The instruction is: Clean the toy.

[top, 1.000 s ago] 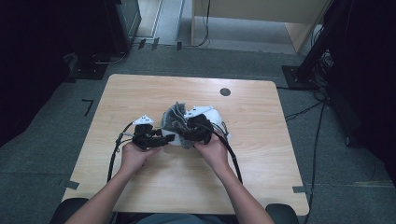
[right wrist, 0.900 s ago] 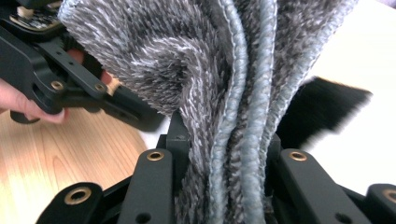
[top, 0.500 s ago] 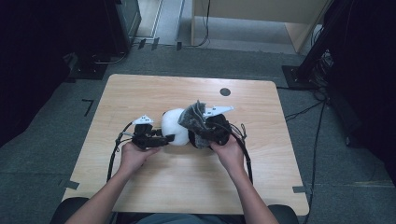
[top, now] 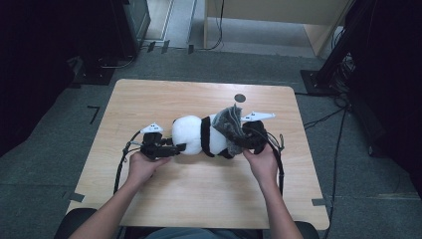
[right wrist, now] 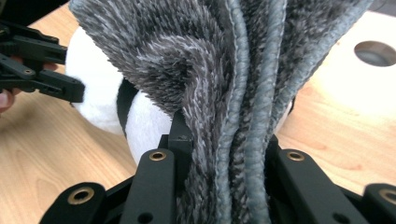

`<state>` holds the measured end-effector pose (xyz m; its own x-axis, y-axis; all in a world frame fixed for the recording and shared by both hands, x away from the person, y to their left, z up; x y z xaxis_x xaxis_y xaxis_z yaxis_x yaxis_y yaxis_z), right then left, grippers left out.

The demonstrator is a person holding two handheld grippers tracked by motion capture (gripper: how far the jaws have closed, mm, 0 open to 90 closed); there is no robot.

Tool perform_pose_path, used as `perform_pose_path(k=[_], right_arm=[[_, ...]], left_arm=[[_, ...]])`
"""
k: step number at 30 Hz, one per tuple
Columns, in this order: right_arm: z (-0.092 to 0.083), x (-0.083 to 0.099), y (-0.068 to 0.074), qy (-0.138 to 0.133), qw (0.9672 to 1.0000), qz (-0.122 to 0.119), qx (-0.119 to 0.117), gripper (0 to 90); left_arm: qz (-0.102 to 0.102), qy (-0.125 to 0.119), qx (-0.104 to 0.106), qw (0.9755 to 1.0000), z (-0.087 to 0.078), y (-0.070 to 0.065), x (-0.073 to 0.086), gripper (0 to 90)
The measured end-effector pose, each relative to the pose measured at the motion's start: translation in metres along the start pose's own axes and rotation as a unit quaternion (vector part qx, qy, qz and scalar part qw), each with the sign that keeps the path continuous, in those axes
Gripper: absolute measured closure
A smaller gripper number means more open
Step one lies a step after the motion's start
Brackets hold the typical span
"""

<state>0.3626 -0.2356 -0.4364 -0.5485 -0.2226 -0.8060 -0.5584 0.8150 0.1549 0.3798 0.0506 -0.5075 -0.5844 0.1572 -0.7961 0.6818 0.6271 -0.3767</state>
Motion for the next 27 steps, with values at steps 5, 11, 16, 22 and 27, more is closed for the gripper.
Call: perform_pose_path(k=[5, 11, 16, 22, 27], right_arm=[[-0.003, 0.003, -0.008, 0.003, 0.9999, 0.012, 0.007, 70.2], [-0.014, -0.012, 0.003, -0.017, 0.9998, 0.006, 0.006, 70.3], [0.004, -0.024, 0.038, -0.014, 0.9991, -0.028, -0.029, 69.8], [0.041, -0.032, 0.077, 0.007, 0.9957, -0.067, -0.064, 69.8], [0.067, -0.033, 0.105, 0.019, 0.9918, -0.088, -0.091, 69.7]], left_arm=[[-0.003, -0.001, 0.0, 1.0, 0.0, 0.001, 0.0, 44.0], [-0.006, -0.008, -0.002, 0.9999, 0.0, -0.001, -0.001, 43.9], [-0.008, -0.013, -0.002, 0.9999, -0.001, -0.002, -0.001, 43.9], [-0.009, -0.021, -0.006, 0.9997, -0.001, -0.006, 0.0, 43.9], [-0.007, -0.024, -0.007, 0.9997, 0.0, -0.01, 0.0, 43.9]])
Point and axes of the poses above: each handheld gripper's, and its own axes: z roughly forward along the jaws, x roughly out of its underside, y roughly to its left, the point moved 4 cm from there along z, roughly forward along the jaws, and after that the axes turned 5 degrees about -y, right-handed, at the moved point
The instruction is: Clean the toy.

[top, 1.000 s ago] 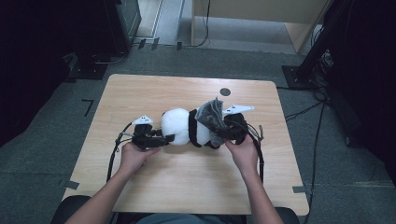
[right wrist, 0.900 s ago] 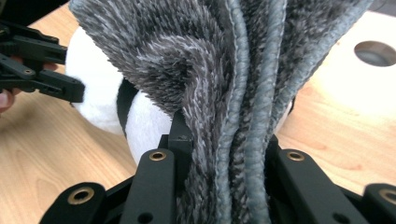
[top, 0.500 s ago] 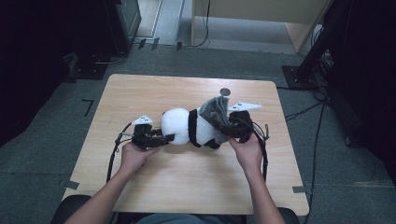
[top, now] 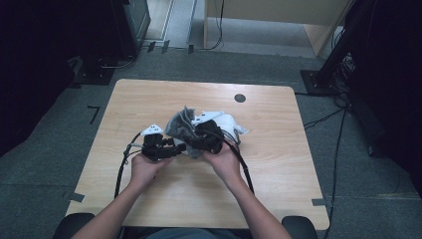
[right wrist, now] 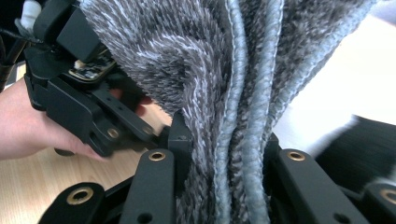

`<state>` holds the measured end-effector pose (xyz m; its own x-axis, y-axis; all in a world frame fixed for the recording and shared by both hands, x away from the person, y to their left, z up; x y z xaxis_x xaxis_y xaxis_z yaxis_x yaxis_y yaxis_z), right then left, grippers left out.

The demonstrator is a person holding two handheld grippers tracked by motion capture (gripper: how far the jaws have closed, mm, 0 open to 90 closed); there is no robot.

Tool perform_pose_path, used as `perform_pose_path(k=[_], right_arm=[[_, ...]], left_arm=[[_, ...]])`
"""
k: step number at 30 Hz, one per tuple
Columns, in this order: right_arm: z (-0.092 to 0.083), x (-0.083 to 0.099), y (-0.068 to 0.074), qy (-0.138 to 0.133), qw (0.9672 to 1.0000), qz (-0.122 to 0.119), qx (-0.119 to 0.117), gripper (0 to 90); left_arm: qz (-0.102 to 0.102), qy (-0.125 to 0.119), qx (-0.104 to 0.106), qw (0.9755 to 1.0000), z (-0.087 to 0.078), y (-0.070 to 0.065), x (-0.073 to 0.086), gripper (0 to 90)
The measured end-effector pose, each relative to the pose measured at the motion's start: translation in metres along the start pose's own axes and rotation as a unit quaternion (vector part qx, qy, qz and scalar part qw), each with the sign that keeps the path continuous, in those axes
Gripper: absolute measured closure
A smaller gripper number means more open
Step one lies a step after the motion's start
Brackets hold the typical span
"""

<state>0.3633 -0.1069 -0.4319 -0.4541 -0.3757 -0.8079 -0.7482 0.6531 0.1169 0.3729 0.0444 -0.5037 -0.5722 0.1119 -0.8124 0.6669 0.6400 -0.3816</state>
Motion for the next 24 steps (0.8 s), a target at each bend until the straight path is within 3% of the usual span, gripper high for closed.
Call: perform_pose_path(k=[2, 4, 9, 12, 16, 19, 24], right_arm=[[0.011, 0.004, 0.004, 0.012, 0.9999, -0.005, -0.003, 68.9], [0.015, 0.007, 0.003, 0.007, 1.0, -0.001, -0.006, 68.9], [0.013, 0.015, -0.008, 0.0, 0.9999, 0.009, -0.011, 69.3], [0.008, 0.018, -0.014, 0.004, 0.9999, 0.008, -0.005, 69.3], [-0.004, 0.024, -0.024, 0.012, 0.9997, 0.008, 0.021, 69.2], [-0.016, 0.03, -0.035, 0.016, 0.9991, 0.023, 0.034, 69.9], [-0.041, 0.037, -0.052, -0.004, 0.9977, 0.052, 0.043, 70.1]], left_arm=[[0.002, 0.0, -0.005, 1.0, 0.001, -0.002, 0.0, 44.3], [-0.002, 0.004, -0.006, 1.0, 0.002, -0.001, 0.002, 44.8], [0.004, 0.009, -0.009, 0.9999, 0.006, -0.002, 0.002, 45.8], [0.0, 0.014, -0.009, 0.9999, 0.006, -0.001, 0.002, 46.7], [0.002, 0.022, -0.01, 0.9997, 0.005, 0.002, 0.001, 47.2], [0.006, 0.027, -0.009, 0.9996, 0.005, 0.002, 0.0, 47.3], [0.004, 0.032, -0.004, 0.9995, 0.005, 0.003, -0.002, 47.5]])
Point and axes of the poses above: each handheld gripper's, and its own axes: z roughly forward along the jaws, x roughly out of its underside, y roughly to its left, the point moved 4 cm from there along z, roughly forward along the jaws, and after that the axes turned 5 degrees about -y, right-handed, at the moved point
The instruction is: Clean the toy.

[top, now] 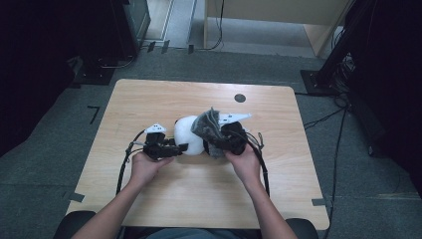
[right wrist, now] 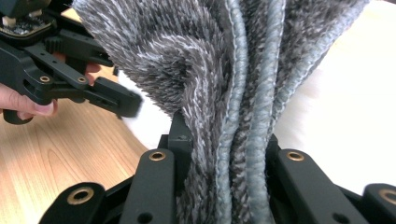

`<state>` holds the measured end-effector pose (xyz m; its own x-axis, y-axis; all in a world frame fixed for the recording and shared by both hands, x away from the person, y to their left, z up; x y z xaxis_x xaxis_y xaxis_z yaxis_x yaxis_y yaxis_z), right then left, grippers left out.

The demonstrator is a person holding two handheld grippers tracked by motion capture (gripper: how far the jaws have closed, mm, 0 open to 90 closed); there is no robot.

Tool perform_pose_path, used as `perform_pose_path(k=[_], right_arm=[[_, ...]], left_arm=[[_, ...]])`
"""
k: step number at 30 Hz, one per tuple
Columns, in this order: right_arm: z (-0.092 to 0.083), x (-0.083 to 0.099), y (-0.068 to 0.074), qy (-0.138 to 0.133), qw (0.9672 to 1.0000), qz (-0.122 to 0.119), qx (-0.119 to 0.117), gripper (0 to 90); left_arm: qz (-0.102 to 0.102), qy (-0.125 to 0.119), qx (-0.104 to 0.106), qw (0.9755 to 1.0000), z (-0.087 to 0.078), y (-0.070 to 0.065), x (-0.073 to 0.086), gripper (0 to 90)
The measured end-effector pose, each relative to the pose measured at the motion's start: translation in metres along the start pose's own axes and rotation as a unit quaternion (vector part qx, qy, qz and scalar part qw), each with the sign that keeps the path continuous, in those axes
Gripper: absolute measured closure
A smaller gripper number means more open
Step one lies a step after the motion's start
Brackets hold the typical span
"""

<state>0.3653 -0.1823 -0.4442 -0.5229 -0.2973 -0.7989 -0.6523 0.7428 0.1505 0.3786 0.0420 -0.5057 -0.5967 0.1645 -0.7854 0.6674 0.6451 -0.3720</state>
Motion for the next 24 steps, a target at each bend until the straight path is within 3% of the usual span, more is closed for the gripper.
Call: perform_pose_path(k=[7, 10, 19, 22, 24], right_arm=[[-0.032, 0.008, -0.025, -0.018, 0.9988, 0.032, 0.031, 69.8], [-0.038, 0.013, -0.035, -0.021, 0.998, 0.045, 0.038, 69.6], [-0.042, 0.028, -0.059, -0.027, 0.9953, 0.075, 0.055, 69.9], [-0.04, 0.037, -0.07, -0.011, 0.9932, 0.077, 0.087, 70.3], [-0.035, 0.044, -0.076, -0.005, 0.9931, 0.083, 0.083, 70.4]], left_arm=[[-0.004, 0.005, 0.005, 1.0, 0.0, 0.002, -0.002, 47.6], [-0.004, 0.006, 0.006, 1.0, 0.001, 0.002, -0.002, 47.5], [-0.004, 0.003, 0.01, 0.9999, 0.001, 0.003, -0.003, 47.5], [-0.005, 0.003, 0.01, 0.9999, 0.001, 0.004, -0.003, 47.5], [-0.006, 0.002, 0.01, 0.9999, 0.002, 0.004, -0.003, 47.5]])
Point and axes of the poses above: each handheld gripper's, and its own axes: z roughly forward along the jaws, x roughly out of its underside, y roughly to its left, the point moved 4 cm from there along z, roughly forward along the jaws, and after that the axes turned 5 degrees about -y, right-handed, at the moved point
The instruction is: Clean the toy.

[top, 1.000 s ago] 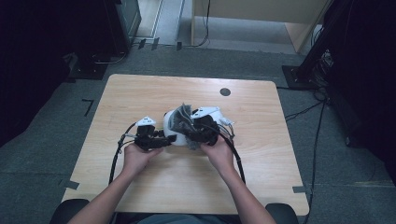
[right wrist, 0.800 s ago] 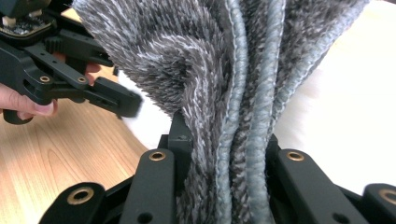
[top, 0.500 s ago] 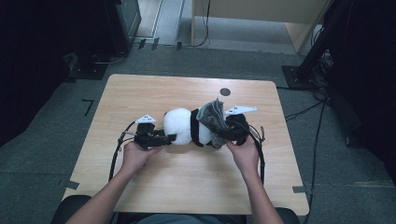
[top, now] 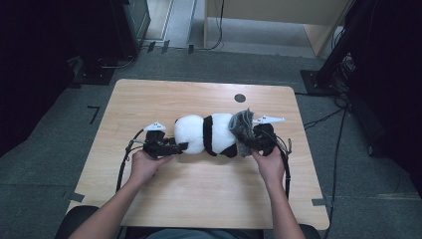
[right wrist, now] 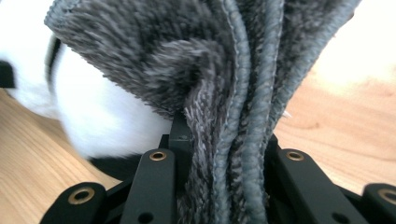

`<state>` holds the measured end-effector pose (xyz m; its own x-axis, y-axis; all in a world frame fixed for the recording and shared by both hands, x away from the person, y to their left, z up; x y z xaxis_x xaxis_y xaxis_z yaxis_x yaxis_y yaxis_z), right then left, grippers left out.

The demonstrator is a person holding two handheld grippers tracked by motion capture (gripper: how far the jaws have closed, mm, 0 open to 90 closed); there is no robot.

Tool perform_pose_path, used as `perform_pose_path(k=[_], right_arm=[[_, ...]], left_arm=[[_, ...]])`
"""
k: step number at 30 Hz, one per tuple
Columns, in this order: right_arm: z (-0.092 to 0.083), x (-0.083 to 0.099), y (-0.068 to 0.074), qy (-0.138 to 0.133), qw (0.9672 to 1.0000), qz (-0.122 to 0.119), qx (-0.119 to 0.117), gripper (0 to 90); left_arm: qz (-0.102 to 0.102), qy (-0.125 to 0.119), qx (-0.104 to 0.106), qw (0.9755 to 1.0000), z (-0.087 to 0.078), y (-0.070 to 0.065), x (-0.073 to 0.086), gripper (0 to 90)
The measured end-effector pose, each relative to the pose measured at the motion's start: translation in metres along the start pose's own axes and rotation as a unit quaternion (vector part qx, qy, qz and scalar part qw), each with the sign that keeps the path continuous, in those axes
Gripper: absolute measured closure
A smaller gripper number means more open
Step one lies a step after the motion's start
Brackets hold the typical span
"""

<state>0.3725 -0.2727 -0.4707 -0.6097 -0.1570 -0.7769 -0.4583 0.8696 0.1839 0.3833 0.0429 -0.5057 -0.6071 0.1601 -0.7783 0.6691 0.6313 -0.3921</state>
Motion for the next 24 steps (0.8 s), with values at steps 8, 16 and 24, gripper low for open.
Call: perform_pose_path(k=[8, 16, 24], right_arm=[[0.002, 0.005, -0.014, 0.007, 0.9994, 0.033, -0.001, 70.3], [-0.025, -0.019, 0.016, -0.046, 0.9988, -0.001, -0.015, 70.3], [-0.007, -0.023, 0.08, -0.04, 0.9941, -0.05, -0.088, 70.3]], left_arm=[[-0.004, -0.002, 0.001, 1.0, 0.0, 0.001, 0.0, 47.5], [-0.005, -0.004, -0.001, 1.0, -0.001, 0.0, -0.002, 47.6], [-0.006, -0.003, -0.003, 1.0, -0.001, -0.002, -0.003, 47.6]])
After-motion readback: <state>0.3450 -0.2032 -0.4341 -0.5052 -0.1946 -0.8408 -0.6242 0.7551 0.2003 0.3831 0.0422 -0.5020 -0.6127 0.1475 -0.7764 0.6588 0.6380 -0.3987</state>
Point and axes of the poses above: each handheld gripper's, and its own axes: z roughly forward along the jaws, x roughly out of its underside, y roughly to its left, the point moved 4 cm from there along z, roughly forward along the jaws, and after that the axes turned 5 degrees about -y, right-handed, at the moved point
